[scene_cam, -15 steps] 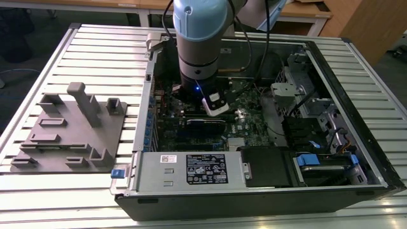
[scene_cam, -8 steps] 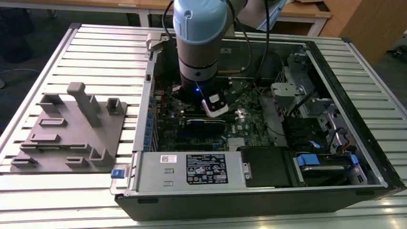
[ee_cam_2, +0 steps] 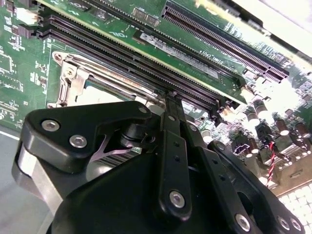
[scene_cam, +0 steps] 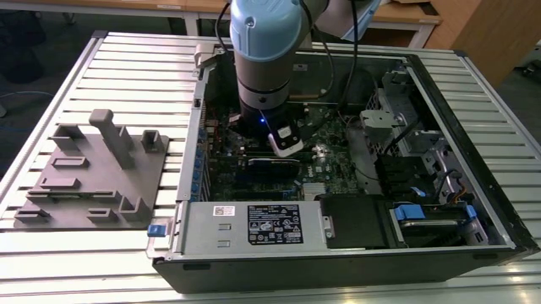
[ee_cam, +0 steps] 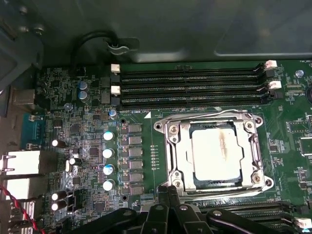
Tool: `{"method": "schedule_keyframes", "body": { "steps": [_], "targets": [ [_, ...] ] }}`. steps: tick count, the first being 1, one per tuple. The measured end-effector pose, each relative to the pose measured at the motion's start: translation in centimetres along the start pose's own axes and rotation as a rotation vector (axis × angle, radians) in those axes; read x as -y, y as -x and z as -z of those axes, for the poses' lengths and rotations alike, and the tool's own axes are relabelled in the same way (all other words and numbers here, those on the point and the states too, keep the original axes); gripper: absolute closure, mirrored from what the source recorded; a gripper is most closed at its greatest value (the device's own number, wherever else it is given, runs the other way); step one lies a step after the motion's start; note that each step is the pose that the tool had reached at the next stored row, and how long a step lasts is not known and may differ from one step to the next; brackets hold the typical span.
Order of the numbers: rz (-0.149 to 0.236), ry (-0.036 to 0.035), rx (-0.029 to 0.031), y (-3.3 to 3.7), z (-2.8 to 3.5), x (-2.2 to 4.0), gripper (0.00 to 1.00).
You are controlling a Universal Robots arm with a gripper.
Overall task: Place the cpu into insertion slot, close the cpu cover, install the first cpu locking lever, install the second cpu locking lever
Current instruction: 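Install the second cpu locking lever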
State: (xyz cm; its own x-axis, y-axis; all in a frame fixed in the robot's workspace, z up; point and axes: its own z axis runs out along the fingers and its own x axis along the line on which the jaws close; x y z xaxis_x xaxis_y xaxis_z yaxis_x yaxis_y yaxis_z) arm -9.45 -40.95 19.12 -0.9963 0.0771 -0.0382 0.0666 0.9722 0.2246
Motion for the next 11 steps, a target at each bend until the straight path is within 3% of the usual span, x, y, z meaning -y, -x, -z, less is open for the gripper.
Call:
{"method": "schedule_keyframes", "body": {
  "steps": [11],
  "targets": [
    [0.000,0.0011,0.0001,-0.15,-0.06,0.06,0.90]
  ]
}}
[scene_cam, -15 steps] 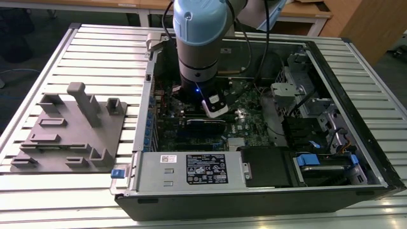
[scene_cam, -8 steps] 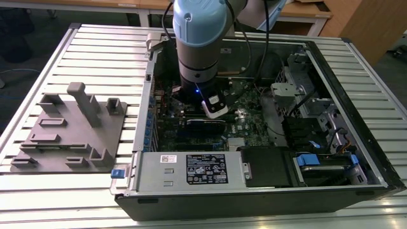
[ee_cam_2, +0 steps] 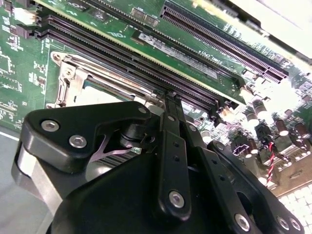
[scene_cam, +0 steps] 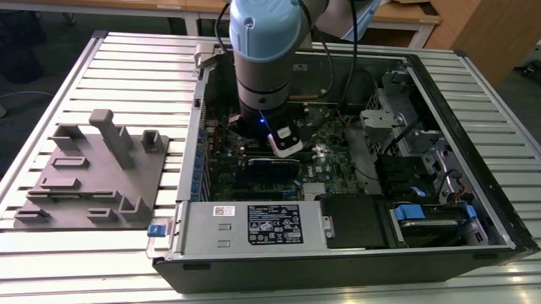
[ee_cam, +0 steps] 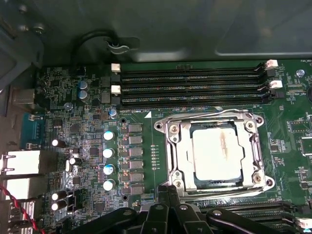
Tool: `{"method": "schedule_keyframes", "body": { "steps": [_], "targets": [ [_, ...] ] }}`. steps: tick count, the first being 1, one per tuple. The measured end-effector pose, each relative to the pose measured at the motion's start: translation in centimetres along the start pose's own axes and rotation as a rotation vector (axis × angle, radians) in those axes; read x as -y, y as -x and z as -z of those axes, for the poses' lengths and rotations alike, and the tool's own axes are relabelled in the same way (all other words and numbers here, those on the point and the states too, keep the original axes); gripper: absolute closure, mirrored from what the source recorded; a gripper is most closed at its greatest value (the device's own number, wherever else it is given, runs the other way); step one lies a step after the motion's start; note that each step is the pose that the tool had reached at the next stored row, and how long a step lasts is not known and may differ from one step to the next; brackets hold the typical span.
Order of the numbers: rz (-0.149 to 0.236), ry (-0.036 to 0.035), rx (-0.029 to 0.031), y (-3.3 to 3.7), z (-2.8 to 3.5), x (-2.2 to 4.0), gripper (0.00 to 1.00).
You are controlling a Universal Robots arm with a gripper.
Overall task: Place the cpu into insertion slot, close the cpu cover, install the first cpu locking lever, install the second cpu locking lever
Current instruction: 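Install the second cpu locking lever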
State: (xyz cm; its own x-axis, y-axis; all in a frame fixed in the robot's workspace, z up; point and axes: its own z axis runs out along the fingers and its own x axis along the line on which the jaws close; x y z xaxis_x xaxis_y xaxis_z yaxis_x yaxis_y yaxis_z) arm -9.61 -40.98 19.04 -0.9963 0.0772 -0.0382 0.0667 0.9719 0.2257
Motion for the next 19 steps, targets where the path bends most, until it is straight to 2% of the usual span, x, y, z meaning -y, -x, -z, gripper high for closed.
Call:
{"method": "schedule_keyframes", "body": {
  "steps": [3,19],
  "targets": [
    [0.000,-0.0001,0.0004,-0.21,0.01,0.01,0.90],
    [0.000,-0.0038,0.0007,-0.28,-0.14,0.05,0.90]
  ]
}}
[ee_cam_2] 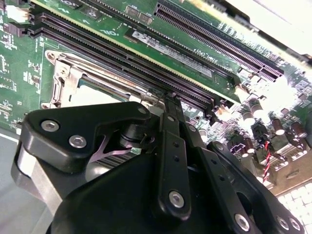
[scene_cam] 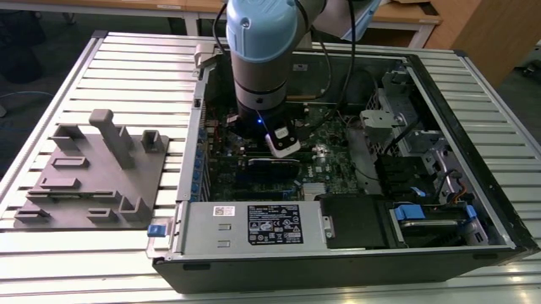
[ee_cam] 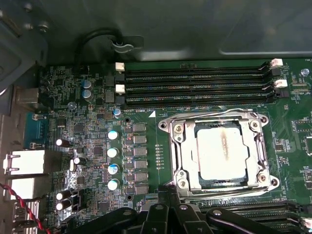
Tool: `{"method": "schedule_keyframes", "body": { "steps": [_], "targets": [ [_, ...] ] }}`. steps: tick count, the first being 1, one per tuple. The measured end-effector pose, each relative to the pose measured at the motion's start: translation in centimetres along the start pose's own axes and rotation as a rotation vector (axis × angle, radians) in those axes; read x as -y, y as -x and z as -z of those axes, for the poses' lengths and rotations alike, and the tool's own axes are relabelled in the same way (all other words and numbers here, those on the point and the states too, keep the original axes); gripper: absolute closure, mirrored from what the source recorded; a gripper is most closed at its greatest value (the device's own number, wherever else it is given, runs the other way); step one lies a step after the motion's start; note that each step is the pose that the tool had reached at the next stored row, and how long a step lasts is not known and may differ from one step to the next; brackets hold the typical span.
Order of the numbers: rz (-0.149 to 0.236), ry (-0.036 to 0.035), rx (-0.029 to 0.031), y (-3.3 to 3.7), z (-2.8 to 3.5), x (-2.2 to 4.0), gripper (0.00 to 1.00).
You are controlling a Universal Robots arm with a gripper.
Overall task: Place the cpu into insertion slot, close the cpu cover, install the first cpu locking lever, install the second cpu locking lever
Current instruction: 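Install the second cpu locking lever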
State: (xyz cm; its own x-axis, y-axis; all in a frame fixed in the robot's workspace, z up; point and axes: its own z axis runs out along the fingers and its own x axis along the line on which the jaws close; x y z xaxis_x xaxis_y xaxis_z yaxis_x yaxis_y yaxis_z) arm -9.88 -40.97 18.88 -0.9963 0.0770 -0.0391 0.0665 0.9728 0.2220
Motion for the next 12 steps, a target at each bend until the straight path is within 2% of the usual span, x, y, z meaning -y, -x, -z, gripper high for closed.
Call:
{"method": "schedule_keyframes", "body": {
  "steps": [3,8,12],
  "targets": [
    [0.000,-0.0070,0.0005,0.00,0.00,-0.01,0.90],
    [0.000,-0.0081,0.0005,0.01,0.07,-0.02,0.90],
    [0.000,-0.0088,0.0001,0.02,0.68,-0.13,0.90]
  ]
}}
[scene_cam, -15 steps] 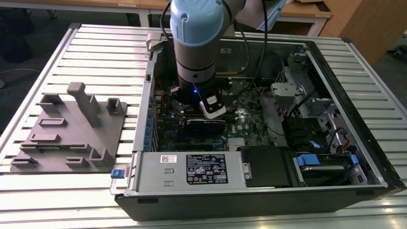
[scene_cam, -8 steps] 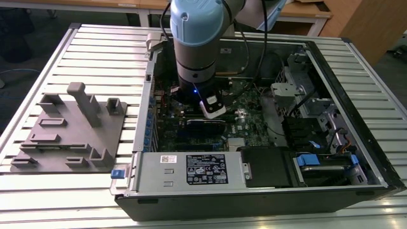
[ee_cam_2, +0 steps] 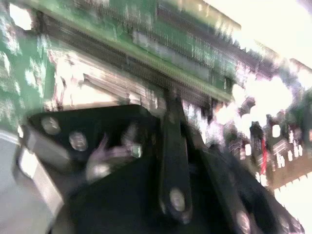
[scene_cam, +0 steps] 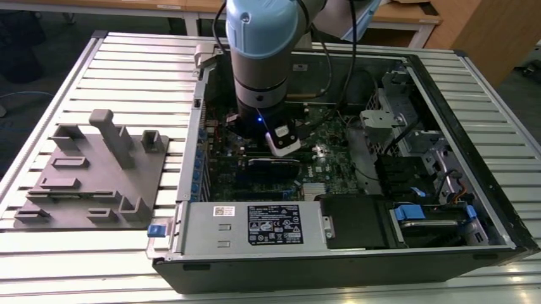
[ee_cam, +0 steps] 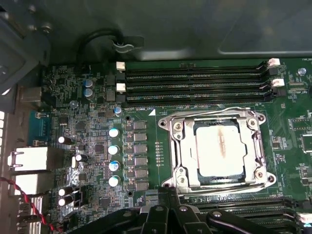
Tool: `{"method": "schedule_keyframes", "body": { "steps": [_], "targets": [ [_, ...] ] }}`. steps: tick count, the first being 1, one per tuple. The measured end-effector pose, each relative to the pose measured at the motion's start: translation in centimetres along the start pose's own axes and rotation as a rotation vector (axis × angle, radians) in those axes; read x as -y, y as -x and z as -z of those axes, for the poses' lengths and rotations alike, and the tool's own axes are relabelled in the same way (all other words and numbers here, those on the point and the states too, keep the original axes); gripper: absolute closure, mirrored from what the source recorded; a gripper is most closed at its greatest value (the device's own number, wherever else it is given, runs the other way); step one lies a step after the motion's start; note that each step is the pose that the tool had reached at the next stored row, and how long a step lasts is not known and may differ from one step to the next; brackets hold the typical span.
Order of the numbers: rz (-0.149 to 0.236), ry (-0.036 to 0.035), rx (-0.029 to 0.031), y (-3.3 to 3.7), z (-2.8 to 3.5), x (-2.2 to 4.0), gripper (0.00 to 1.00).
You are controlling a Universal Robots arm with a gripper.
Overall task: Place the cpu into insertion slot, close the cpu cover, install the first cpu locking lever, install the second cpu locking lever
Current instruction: 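Install the second cpu locking lever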
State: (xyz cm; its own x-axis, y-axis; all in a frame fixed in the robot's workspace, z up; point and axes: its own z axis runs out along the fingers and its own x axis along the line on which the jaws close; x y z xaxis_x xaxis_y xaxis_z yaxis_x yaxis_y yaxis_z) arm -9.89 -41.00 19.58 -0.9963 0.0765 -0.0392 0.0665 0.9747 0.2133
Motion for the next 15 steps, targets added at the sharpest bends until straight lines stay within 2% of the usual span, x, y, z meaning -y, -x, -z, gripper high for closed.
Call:
{"method": "schedule_keyframes", "body": {
  "steps": [5,9,15],
  "targets": [
    [0.000,0.0003,0.0004,0.00,-0.02,-0.08,0.90],
    [0.000,0.0003,0.0004,-0.04,-0.14,-0.59,0.90],
    [0.000,0.0003,0.0004,-0.07,-0.25,-1.01,0.90]
  ]
}}
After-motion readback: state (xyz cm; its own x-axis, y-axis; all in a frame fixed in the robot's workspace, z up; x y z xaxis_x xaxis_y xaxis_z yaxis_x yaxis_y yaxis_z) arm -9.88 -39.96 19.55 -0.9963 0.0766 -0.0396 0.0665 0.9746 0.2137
